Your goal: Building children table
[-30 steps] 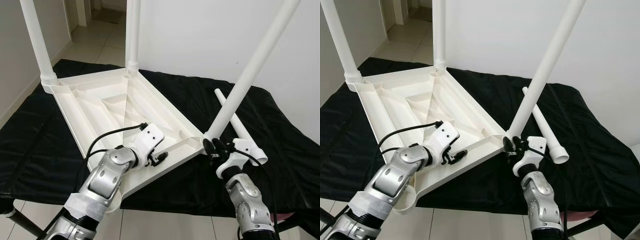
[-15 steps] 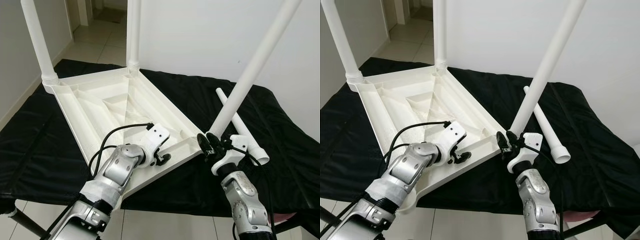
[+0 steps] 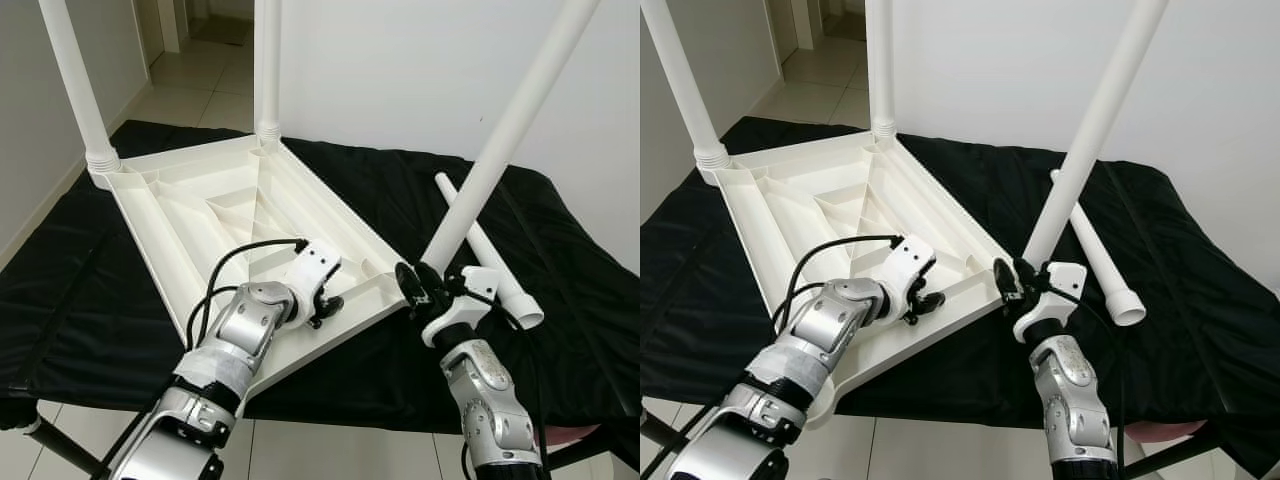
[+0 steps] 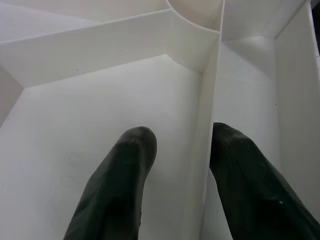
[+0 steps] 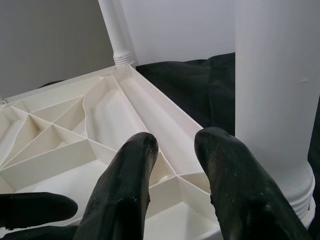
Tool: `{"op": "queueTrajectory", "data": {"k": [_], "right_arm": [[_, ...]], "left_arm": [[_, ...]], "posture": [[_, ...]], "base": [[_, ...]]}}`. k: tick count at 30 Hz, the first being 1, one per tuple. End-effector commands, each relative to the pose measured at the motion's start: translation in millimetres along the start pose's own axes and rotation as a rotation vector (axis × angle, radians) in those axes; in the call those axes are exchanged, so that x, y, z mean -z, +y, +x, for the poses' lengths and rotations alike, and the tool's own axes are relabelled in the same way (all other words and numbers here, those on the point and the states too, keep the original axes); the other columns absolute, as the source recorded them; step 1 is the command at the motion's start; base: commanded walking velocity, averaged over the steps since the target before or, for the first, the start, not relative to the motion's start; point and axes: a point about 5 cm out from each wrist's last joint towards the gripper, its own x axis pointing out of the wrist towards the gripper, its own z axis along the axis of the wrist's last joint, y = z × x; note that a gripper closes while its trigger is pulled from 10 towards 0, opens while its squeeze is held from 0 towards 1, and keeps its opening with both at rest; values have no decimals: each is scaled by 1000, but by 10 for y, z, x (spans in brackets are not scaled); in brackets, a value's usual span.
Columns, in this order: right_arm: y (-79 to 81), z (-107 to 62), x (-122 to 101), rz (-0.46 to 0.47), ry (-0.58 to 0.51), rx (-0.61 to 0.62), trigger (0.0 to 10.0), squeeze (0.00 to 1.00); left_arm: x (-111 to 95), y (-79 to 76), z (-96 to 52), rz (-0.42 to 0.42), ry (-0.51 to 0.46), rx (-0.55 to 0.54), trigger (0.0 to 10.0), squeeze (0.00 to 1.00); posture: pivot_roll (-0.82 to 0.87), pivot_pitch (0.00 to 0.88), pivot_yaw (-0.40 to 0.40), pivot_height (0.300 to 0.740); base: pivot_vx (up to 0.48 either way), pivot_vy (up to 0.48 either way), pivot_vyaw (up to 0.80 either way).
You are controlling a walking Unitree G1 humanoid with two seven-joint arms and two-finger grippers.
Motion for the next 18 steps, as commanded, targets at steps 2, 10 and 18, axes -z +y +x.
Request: {"op": "queueTrajectory", "data": {"k": [2,10,18], "right_arm": [[-5,-2,-5,4,4,11,10000,0],[3,10,-11,3,-1,18,10000,0],[6,14,-16,1,-5,28,10000,0]], "left_arm": [[19,125,9,16,38,-235,0,0],[38,230,9,81,83,-321,0,0],[51,405,-54,-4,83,-432,0,0]], "posture": [[-38,0,-61,740],[-35,0,-58,740],[-34,0,-55,740]], "base": [[0,0,0],[0,0,0],[0,0,0]]}}
